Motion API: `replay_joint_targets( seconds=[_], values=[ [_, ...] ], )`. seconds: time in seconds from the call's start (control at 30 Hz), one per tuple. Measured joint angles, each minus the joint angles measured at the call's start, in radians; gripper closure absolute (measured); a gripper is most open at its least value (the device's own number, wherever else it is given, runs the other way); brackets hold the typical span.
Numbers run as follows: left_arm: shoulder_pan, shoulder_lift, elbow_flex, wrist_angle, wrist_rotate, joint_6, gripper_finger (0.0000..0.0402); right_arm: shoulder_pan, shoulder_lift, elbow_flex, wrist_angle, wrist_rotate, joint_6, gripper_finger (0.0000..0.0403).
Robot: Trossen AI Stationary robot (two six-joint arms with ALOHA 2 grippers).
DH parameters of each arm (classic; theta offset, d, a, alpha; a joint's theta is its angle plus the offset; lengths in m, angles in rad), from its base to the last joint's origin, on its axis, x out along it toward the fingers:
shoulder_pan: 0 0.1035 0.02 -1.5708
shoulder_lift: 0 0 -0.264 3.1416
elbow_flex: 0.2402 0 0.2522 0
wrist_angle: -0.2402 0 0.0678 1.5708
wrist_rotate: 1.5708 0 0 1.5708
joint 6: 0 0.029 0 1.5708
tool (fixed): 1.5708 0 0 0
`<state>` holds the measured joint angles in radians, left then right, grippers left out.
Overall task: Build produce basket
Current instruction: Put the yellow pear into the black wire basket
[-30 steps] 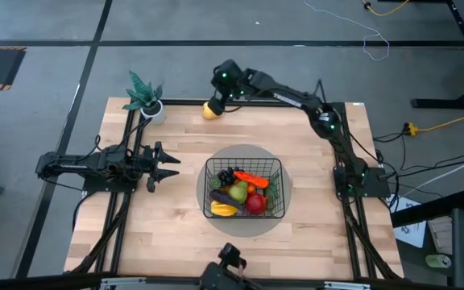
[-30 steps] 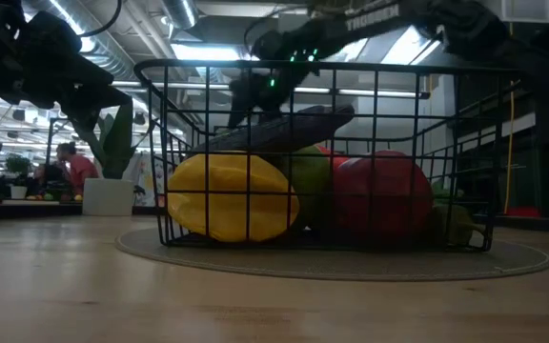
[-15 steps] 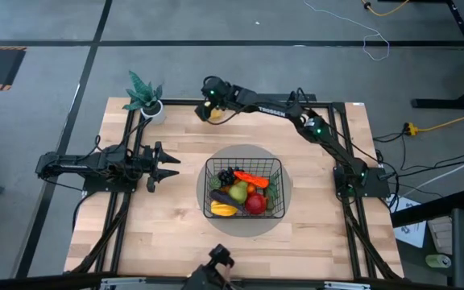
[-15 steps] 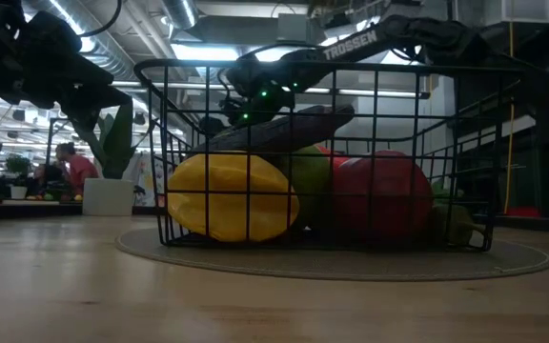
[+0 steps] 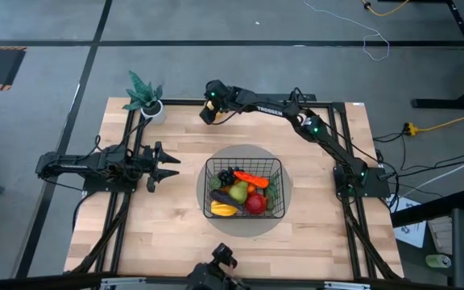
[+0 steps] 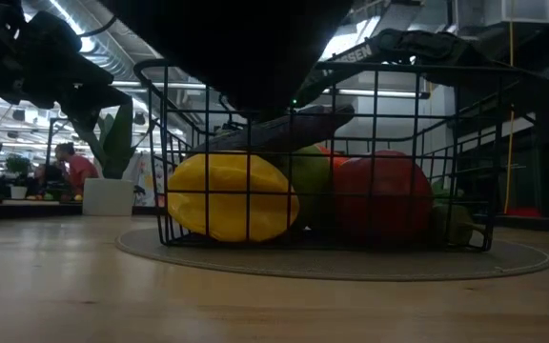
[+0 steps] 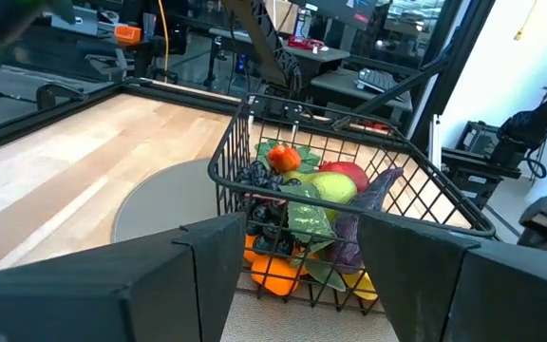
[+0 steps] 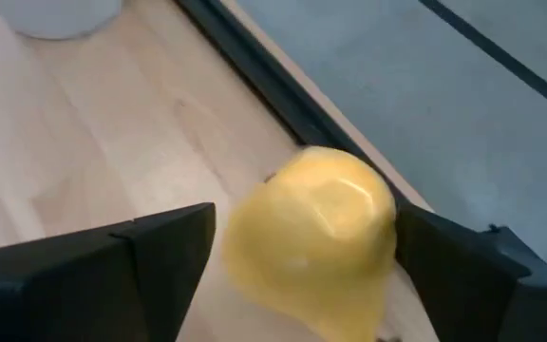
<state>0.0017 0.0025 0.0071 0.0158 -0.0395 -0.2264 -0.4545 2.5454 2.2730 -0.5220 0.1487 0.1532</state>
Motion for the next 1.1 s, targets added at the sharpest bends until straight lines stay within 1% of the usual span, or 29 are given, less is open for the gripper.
replay_joint_targets(
  seconds=[0.13, 0.3, 0.37, 0.43, 0.53, 0.63, 0.77, 0.97, 1.1],
  values=[
    [0.000, 0.000, 0.000, 0.000, 0.000, 0.000, 0.0207, -0.001, -0.002, 0.002, -0.037, -0.081, 0.005, 0.0090],
    [0.000, 0.000, 0.000, 0.000, 0.000, 0.000, 0.0207, 0.004, -0.002, 0.002, -0.107, -0.315, 0.024, 0.0090],
    [0.000, 0.000, 0.000, 0.000, 0.000, 0.000, 0.0207, 0.023, -0.002, 0.002, -0.112, -0.317, -0.038, 0.0090],
    [0.000, 0.000, 0.000, 0.000, 0.000, 0.000, 0.0207, 0.041, -0.002, 0.014, -0.117, -0.329, -0.056, 0.0090],
    [0.000, 0.000, 0.000, 0.000, 0.000, 0.000, 0.0207, 0.066, -0.006, 0.025, -0.108, -0.400, -0.114, 0.0090],
    [0.000, 0.000, 0.000, 0.000, 0.000, 0.000, 0.0207, 0.084, -0.008, 0.026, -0.115, -0.403, -0.178, 0.0090],
    [0.000, 0.000, 0.000, 0.000, 0.000, 0.000, 0.0207, 0.113, -0.008, 0.026, -0.146, -0.350, -0.238, 0.0090],
    [0.000, 0.000, 0.000, 0.000, 0.000, 0.000, 0.0207, 0.155, 0.005, 0.025, -0.165, -0.324, -0.426, 0.0090],
    [0.000, 0.000, 0.000, 0.000, 0.000, 0.000, 0.0207, 0.167, 0.019, 0.028, -0.153, -0.282, -0.428, 0.0090]
  ],
)
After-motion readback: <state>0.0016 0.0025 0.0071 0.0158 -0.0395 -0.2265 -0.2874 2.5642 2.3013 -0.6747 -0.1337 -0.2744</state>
